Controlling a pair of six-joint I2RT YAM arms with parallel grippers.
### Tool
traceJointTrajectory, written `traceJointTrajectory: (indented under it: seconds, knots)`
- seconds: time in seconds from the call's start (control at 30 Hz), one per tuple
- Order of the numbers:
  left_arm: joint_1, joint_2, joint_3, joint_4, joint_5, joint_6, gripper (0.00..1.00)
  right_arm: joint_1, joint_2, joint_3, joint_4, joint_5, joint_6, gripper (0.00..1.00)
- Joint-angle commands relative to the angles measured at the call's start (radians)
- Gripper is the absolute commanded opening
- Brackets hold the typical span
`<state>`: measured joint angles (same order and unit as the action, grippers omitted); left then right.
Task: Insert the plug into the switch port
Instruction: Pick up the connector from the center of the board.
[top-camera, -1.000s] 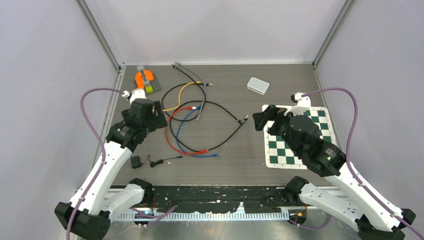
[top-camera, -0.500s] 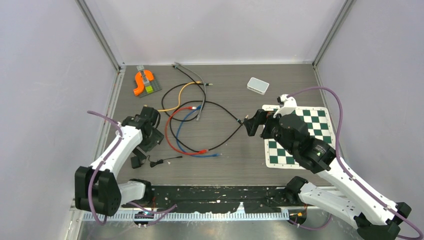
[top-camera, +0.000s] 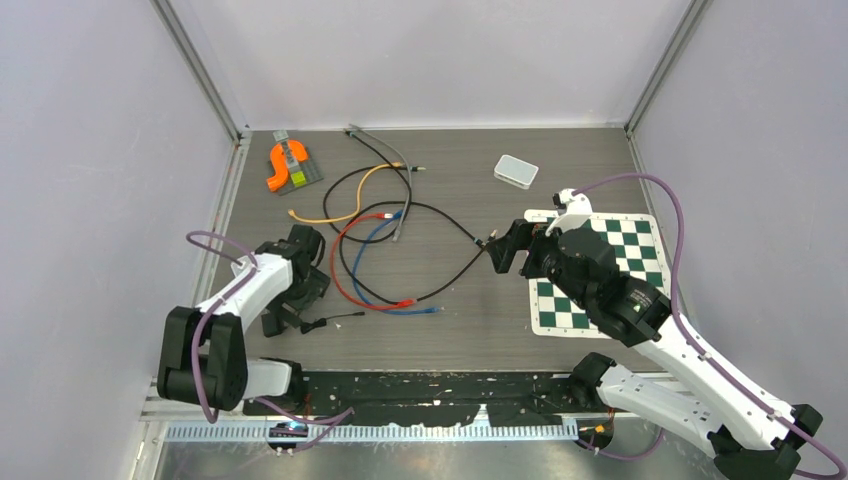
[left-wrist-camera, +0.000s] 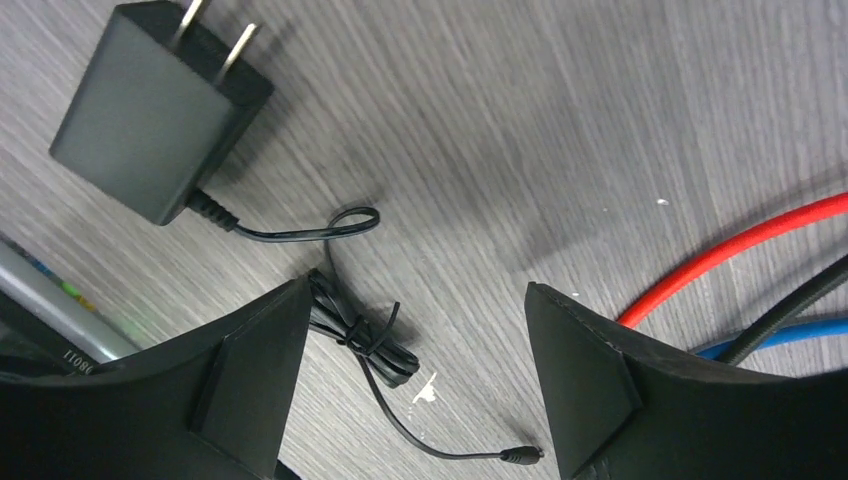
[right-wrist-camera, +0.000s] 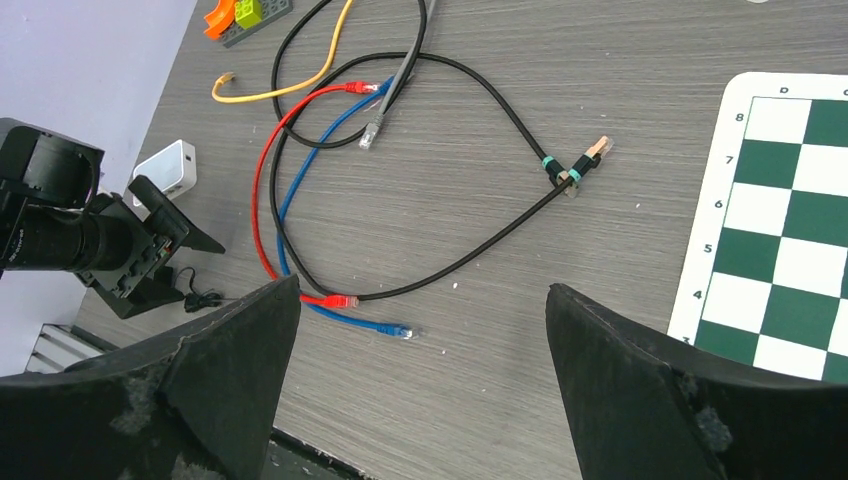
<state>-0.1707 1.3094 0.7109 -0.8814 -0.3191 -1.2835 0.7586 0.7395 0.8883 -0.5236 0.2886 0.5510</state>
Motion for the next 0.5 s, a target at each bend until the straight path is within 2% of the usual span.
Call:
traceJointTrajectory:
  seconds: [0.0,0.1,0.2,0.23,0.33,0.47]
  knots:
    - [-0.026,0.0,0.043,0.04,-0.065,0.073,0.83,0.006,0.002,0.01,0.045,-0.011,-0.014,1.0]
    - [-0.051,-0.036,0.07,-0.013,-0.144,0.105,0.84,0.005,0.008,0.012,0.056,-0.02,-0.037,1.0]
    - [-0.059,-0.092,0.067,-0.005,-0.14,0.144,0.84,0.005,0.008,0.016,0.064,-0.029,-0.061,1.0]
    - [-0.068,-0.111,0.069,0.02,-0.14,0.166,0.83,0.005,0.008,0.016,0.064,-0.028,-0.065,1.0]
    - [-0.097,-0.159,0.078,0.143,-0.119,0.359,0.84,0.004,0.0,0.006,0.069,-0.028,-0.067,0.98]
    - [-0.098,-0.155,0.08,0.353,0.023,0.569,0.84,0.004,-0.016,-0.016,0.081,-0.03,-0.054,0.97]
